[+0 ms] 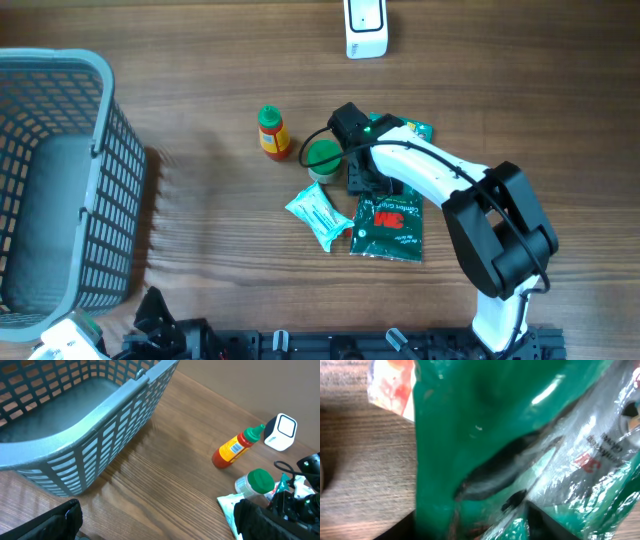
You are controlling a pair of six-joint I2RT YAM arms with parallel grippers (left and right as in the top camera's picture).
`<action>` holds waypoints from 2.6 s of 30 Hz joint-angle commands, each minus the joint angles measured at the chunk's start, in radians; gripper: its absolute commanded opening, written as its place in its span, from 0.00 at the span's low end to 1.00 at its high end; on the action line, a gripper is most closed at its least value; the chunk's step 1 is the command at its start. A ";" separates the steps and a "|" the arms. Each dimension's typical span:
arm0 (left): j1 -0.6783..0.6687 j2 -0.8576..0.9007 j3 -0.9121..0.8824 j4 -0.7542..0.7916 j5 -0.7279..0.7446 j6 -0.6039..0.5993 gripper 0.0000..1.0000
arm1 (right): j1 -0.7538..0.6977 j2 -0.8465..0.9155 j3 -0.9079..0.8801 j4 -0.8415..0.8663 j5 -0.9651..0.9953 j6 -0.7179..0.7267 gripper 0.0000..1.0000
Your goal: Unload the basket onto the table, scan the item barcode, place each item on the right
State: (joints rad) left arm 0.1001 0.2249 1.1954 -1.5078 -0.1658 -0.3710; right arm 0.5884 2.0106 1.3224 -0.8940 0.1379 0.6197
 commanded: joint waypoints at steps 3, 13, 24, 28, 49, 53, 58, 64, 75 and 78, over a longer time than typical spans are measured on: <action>0.007 -0.009 0.003 0.003 0.008 0.020 1.00 | -0.012 0.022 0.094 -0.016 -0.137 -0.071 0.11; 0.007 -0.009 0.003 0.003 0.008 0.020 1.00 | -0.199 -0.211 0.204 -0.148 -0.768 -0.584 0.04; 0.007 -0.009 0.003 0.003 0.008 0.020 1.00 | -0.277 -0.213 0.174 -0.217 -0.355 -0.488 0.07; 0.007 -0.009 0.003 0.003 0.008 0.020 1.00 | -0.274 -0.212 0.160 -0.185 -0.357 -0.486 0.13; 0.007 -0.009 0.003 0.003 0.008 0.020 1.00 | -0.278 -0.220 0.185 -0.206 -0.827 -0.632 0.04; 0.007 -0.009 0.003 0.003 0.008 0.020 1.00 | -0.278 -0.219 0.170 -0.164 -0.781 -0.631 0.04; 0.007 -0.009 0.003 0.003 0.008 0.020 1.00 | -0.278 -0.216 -0.013 -0.006 -0.718 -0.533 0.04; 0.007 -0.009 0.003 0.003 0.008 0.020 1.00 | -0.277 -0.216 -0.068 0.042 -0.602 -0.488 0.52; 0.007 -0.009 0.003 0.003 0.008 0.020 1.00 | -0.277 -0.229 -0.022 0.027 -0.744 -0.463 0.83; 0.007 -0.009 0.003 0.003 0.008 0.020 1.00 | -0.235 -0.236 -0.021 0.025 -0.651 -0.459 0.81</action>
State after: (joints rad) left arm 0.1001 0.2249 1.1954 -1.5074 -0.1658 -0.3710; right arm 0.3153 1.8057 1.2770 -0.8661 -0.5781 0.1444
